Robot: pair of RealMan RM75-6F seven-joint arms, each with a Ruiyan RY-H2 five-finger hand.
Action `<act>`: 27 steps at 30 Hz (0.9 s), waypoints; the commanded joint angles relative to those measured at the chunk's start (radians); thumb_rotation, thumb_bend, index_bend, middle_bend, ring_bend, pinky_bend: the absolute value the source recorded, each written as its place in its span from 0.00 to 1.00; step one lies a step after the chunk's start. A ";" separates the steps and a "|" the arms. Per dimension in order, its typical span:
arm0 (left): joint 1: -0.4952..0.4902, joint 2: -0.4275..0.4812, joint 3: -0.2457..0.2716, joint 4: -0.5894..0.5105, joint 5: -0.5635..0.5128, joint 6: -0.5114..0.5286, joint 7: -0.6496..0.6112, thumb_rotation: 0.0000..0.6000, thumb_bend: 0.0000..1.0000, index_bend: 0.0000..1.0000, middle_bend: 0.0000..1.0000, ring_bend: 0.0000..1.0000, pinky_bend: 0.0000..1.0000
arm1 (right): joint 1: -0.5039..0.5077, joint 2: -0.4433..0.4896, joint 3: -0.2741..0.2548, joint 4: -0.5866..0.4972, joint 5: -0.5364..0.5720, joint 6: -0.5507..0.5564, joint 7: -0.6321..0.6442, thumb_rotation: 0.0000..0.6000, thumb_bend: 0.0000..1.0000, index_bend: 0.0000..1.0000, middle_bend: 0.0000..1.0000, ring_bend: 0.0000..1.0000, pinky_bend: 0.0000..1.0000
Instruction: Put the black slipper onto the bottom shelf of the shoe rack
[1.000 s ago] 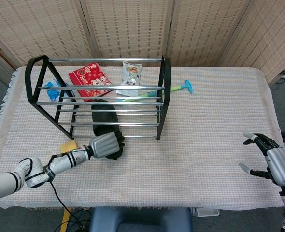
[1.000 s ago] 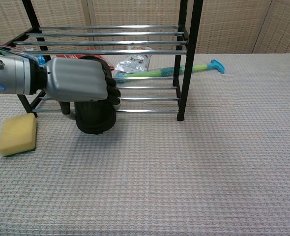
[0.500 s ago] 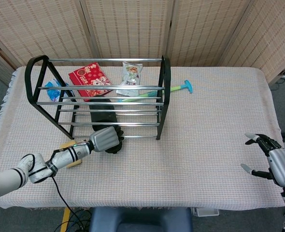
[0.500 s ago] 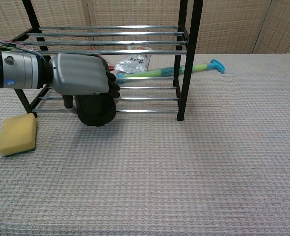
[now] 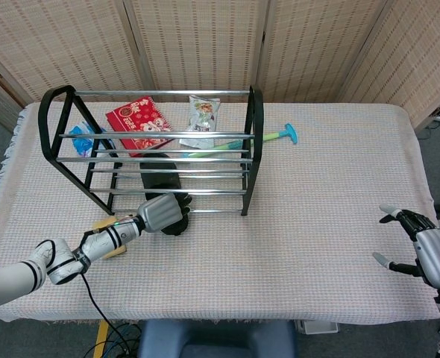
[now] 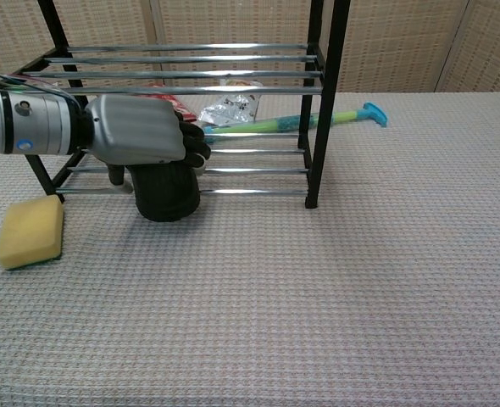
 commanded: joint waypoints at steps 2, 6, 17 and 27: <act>0.008 0.006 0.000 -0.020 -0.011 0.004 0.024 1.00 0.06 0.23 0.19 0.16 0.38 | 0.001 -0.001 0.002 0.000 0.001 -0.002 -0.001 1.00 0.16 0.17 0.36 0.27 0.25; 0.019 0.019 0.000 -0.055 -0.030 0.005 0.058 1.00 0.06 0.23 0.19 0.16 0.38 | 0.003 -0.002 0.002 0.000 0.000 -0.004 -0.001 1.00 0.16 0.17 0.36 0.27 0.25; 0.061 0.077 0.018 -0.206 -0.042 0.045 0.137 1.00 0.06 0.23 0.19 0.16 0.37 | 0.003 -0.004 0.002 0.002 -0.002 -0.004 -0.002 1.00 0.16 0.17 0.36 0.27 0.25; 0.086 0.103 0.036 -0.299 -0.036 0.055 0.200 1.00 0.06 0.27 0.19 0.16 0.37 | 0.002 -0.004 0.001 0.002 -0.007 0.000 0.000 1.00 0.16 0.17 0.36 0.27 0.25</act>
